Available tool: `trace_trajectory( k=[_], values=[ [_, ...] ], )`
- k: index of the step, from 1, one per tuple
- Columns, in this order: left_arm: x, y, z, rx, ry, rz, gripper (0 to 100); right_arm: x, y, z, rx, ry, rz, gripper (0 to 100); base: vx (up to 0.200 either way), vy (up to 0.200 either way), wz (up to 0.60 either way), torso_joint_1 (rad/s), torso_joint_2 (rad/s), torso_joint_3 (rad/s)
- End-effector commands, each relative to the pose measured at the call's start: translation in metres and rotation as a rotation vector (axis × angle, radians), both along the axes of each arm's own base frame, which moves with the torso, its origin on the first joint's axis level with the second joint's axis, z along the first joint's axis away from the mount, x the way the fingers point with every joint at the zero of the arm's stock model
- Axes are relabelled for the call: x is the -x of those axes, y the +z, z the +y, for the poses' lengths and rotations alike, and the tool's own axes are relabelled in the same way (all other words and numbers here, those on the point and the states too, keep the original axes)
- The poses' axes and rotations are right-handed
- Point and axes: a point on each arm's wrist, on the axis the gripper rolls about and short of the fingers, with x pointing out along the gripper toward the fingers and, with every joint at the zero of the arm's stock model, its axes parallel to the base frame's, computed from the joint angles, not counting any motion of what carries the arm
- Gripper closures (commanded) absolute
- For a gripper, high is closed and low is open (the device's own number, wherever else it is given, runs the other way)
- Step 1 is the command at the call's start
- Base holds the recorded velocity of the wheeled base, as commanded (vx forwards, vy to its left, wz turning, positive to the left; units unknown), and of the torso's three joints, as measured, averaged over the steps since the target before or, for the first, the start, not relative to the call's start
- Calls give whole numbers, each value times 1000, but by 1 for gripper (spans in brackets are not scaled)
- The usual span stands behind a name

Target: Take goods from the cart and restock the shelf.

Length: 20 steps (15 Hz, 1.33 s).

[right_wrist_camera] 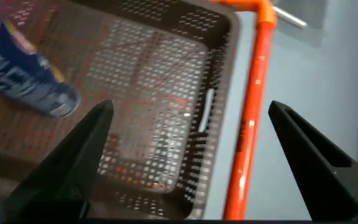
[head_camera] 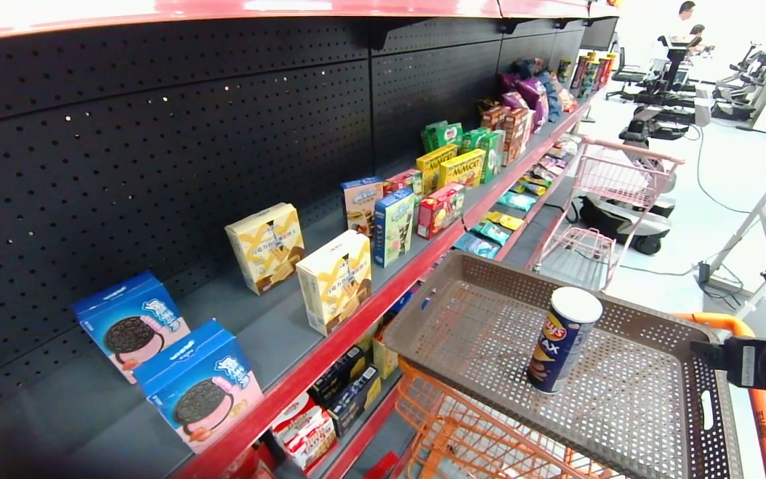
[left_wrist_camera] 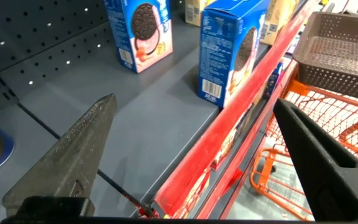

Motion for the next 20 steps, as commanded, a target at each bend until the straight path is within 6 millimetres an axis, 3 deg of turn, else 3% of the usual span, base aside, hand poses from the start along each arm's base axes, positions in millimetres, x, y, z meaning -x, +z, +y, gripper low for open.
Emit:
trace_trajectory(
  k=[1, 5, 10, 12, 17, 20],
  values=[
    [0, 0, 0, 0, 1, 0, 0, -5, -5, 3, -20, 43, 25, 0, 0, 0, 0, 0, 0, 0],
    [0, 0, 0, 0, 1, 0, 0, -10, -13, 2, -136, 220, 28, 0, 0, 0, 0, 0, 0, 0],
    [0, 0, 0, 0, 1, 0, 0, -27, -30, -2, -200, 314, 44, 0, 0, 0, 0, 0, 0, 0],
    [0, 0, 0, 0, 1, 0, 0, -36, -39, -6, -182, 386, 21, 0, 0, 0, 0, 0, 0, 0],
    [0, 0, 0, 0, 1, 0, 0, -26, -69, 6, -159, 534, 38, 0, 0, 0, 0, 0, 0, 0],
    [0, 0, 0, 0, 1, 0, 0, -38, -80, 6, -127, 557, 15, 0, 0, 0, 0, 0, 0, 0]
  ],
)
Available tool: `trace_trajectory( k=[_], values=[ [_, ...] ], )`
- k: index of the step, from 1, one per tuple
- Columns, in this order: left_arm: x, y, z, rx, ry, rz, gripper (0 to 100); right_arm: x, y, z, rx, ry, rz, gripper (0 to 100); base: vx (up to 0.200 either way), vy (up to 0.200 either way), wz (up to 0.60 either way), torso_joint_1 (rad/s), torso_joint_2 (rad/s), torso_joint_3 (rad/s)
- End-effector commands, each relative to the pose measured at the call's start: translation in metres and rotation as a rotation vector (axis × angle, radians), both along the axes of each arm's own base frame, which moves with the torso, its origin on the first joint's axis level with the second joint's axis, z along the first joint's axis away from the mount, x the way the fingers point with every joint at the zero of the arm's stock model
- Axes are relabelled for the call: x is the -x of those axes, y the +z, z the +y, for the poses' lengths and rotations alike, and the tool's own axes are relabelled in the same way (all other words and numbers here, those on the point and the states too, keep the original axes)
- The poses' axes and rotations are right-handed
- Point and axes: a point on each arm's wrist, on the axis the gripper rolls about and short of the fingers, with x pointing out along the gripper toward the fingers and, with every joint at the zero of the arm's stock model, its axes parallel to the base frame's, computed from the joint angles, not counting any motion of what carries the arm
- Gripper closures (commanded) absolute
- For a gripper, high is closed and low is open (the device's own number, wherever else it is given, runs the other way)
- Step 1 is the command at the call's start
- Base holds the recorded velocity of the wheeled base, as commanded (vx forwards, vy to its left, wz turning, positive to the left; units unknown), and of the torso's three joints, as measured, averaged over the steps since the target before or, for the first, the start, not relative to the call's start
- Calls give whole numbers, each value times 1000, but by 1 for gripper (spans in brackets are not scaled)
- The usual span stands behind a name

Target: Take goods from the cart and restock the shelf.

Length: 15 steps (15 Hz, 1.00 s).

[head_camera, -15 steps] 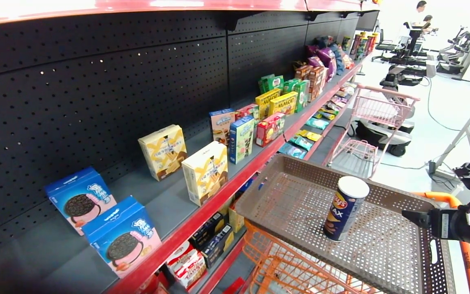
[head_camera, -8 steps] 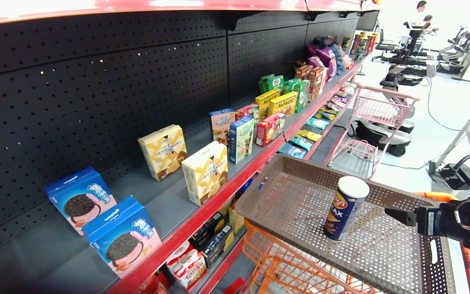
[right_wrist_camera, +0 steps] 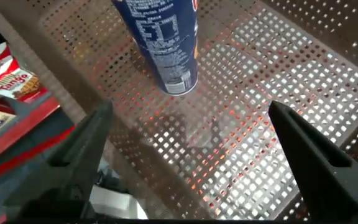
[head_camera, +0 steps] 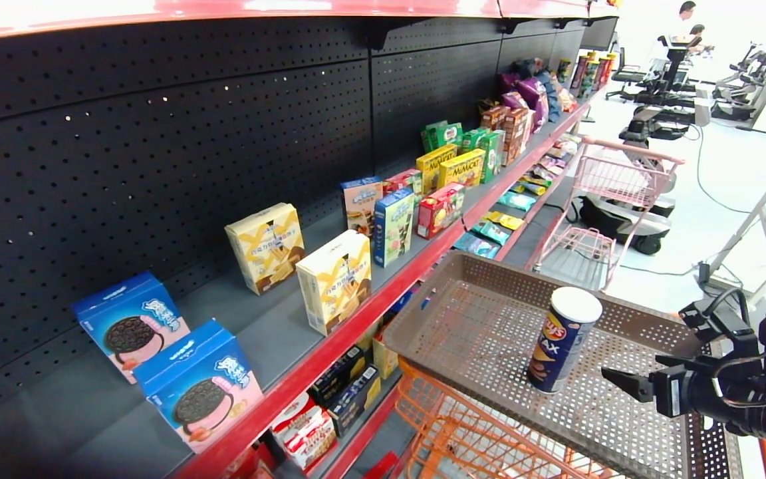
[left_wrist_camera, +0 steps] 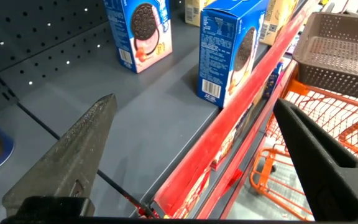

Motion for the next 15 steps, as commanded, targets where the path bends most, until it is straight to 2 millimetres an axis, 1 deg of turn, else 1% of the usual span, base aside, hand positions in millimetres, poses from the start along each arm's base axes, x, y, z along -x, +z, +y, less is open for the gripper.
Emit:
trace_trajectory(
  k=[1, 2, 3, 4, 7, 9, 10, 13, 15],
  values=[
    [0, 0, 0, 0, 1, 0, 0, -9, -18, 1, 29, 19, 23, 0, 0, 0, 0, 0, 0, 0],
    [0, 0, 0, 0, 1, 0, 0, -9, -21, 0, 38, 22, 18, 0, 0, 0, 0, 0, 0, 0],
    [0, 0, 0, 0, 1, 0, 0, -13, -29, -2, 55, 28, 11, 0, 0, 0, 0, 0, 0, 0],
    [0, 0, 0, 0, 1, 0, 0, -15, -33, -1, 53, 33, 7, 0, 0, 0, 0, 0, 0, 0],
    [0, 0, 0, 0, 1, 0, 0, -23, -35, -1, 21, 93, -29, 0, 0, 0, 0, 0, 0, 0],
    [0, 0, 0, 0, 1, 0, 0, -28, -42, -3, 7, 115, -46, 0, 0, 0, 0, 0, 0, 0],
    [0, 0, 0, 0, 1, 0, 0, -29, -43, -4, 8, 116, -49, 0, 0, 0, 0, 0, 0, 0],
    [0, 0, 0, 0, 1, 0, 0, -41, -42, -4, 31, 127, -87, 0, 0, 0, 0, 0, 0, 0],
    [0, 0, 0, 0, 1, 0, 0, -56, -40, -4, 57, 137, -126, 0, 0, 0, 0, 0, 0, 0]
  ],
)
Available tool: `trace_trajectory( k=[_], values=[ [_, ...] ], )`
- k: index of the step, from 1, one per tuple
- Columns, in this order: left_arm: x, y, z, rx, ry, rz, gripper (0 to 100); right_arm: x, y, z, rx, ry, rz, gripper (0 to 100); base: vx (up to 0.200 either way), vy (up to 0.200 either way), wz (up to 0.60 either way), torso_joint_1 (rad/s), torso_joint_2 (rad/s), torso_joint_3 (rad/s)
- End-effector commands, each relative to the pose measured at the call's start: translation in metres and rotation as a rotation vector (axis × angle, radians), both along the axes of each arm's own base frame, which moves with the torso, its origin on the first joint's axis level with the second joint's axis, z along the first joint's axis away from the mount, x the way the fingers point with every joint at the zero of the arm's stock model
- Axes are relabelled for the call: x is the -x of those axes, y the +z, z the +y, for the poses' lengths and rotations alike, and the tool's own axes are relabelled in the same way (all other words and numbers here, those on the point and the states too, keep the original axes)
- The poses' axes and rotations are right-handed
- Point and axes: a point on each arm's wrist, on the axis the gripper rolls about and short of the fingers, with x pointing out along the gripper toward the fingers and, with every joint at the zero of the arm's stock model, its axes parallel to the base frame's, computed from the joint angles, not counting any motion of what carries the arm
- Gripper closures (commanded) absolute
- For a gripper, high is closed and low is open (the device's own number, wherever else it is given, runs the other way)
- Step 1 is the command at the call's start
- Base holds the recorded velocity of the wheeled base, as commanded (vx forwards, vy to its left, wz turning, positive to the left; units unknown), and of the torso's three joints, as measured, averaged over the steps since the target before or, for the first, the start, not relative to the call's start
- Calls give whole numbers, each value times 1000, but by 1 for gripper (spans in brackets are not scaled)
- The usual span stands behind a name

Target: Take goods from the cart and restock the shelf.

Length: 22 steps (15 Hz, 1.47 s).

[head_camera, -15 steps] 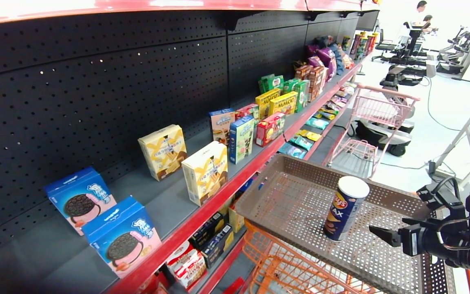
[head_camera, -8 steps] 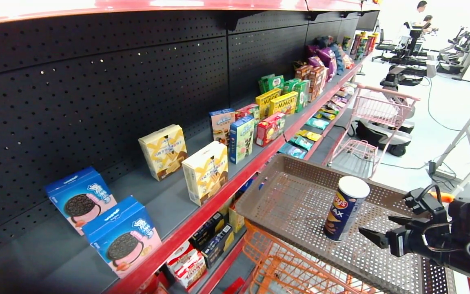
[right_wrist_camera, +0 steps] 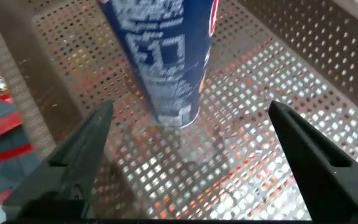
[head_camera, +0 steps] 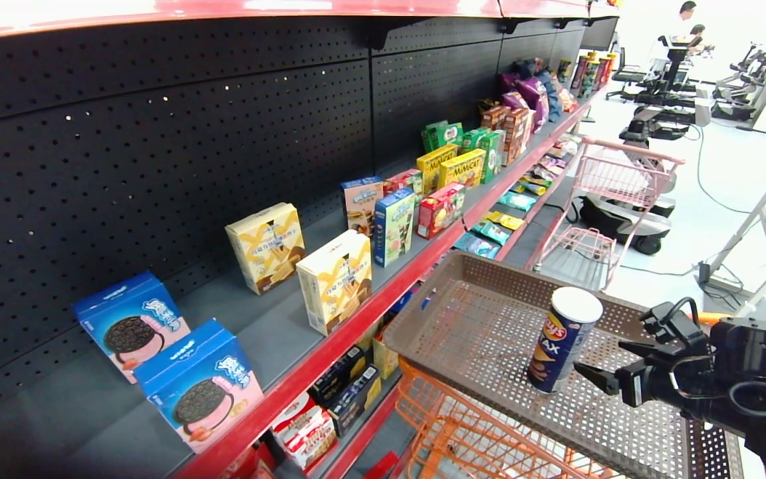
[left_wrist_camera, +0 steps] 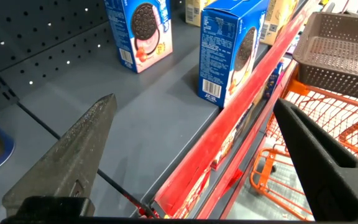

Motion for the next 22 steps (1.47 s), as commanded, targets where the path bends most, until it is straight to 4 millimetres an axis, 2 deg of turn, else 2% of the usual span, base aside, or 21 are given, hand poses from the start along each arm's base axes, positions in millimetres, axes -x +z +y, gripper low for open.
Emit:
trace_trajectory(
  k=[1, 9, 13, 17, 22],
  values=[
    [0, 0, 0, 0, 1, 0, 0, -11, 1, 1, 5, 6, -19, 0, 0, 0, 0, 0, 0, 0],
    [0, 0, 0, 0, 1, 0, 0, -8, 12, 15, 3, 52, -115, 0, 0, 0, 0, 0, 0, 0],
    [0, 0, 0, 0, 1, 0, 0, -4, 10, 18, -6, 57, -128, 0, 0, 0, 0, 0, 0, 0],
    [0, 0, 0, 0, 1, 0, 0, -12, 0, 15, -5, 46, -113, 0, 0, 0, 0, 0, 0, 0],
    [0, 0, 0, 0, 1, 0, 0, -5, -1, 12, -24, 31, -99, 0, 0, 0, 0, 0, 0, 0]
  ],
)
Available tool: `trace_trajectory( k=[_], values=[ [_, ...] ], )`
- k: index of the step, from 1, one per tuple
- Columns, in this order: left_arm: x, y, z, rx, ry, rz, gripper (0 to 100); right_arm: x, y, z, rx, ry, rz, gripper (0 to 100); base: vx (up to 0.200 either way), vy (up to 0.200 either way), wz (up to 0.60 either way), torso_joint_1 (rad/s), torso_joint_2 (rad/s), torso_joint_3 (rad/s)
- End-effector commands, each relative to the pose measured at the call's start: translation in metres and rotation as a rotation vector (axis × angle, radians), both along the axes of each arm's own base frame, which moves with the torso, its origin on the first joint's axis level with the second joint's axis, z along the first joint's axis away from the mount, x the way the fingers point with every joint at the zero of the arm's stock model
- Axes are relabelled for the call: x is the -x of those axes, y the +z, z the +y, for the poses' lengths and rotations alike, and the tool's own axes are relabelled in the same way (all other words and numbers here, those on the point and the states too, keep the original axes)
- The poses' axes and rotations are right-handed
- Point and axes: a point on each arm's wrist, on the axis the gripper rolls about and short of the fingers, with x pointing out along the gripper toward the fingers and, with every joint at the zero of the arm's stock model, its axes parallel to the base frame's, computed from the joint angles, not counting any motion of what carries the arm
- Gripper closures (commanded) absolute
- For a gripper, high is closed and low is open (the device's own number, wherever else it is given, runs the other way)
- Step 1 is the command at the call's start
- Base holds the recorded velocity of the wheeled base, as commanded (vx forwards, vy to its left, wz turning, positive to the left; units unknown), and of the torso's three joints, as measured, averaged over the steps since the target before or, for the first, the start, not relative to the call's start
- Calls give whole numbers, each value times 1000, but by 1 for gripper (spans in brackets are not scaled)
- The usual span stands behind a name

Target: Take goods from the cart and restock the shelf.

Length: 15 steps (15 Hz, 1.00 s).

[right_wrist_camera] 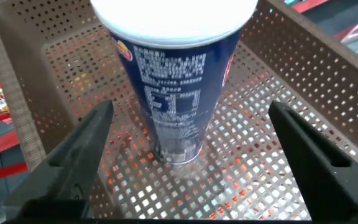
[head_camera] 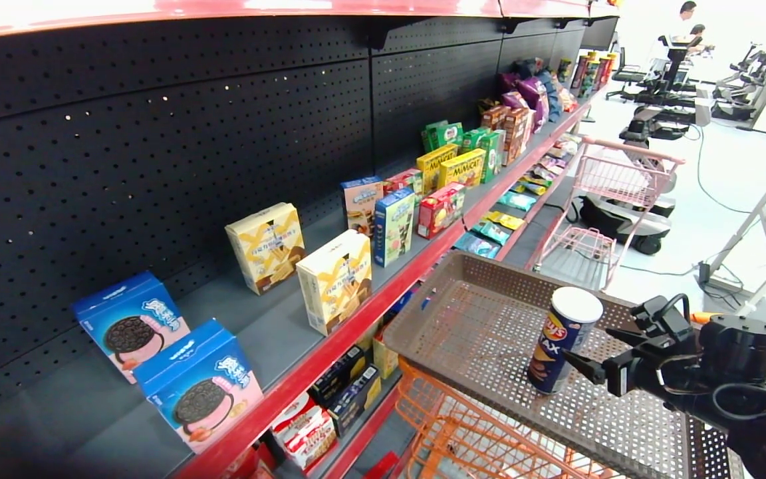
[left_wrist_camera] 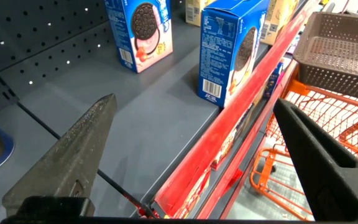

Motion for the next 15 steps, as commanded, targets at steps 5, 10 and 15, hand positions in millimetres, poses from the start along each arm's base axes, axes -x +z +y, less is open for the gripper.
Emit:
trace_trajectory(
  k=[5, 10, 15],
  values=[
    [0, 0, 0, 0, 0, 0, 0, 1, -1, 8, -35, 23, 14, 0, 0, 0, 0, 0, 0, 0],
    [0, 0, 0, 0, 0, 0, 0, -15, -10, 13, -37, 40, -18, 0, 0, 0, 0, 0, 0, 0],
    [0, 0, 0, 0, 0, 0, 0, -25, -22, 18, -38, 53, -38, 0, 0, 0, 0, 0, 0, 0]
  ],
)
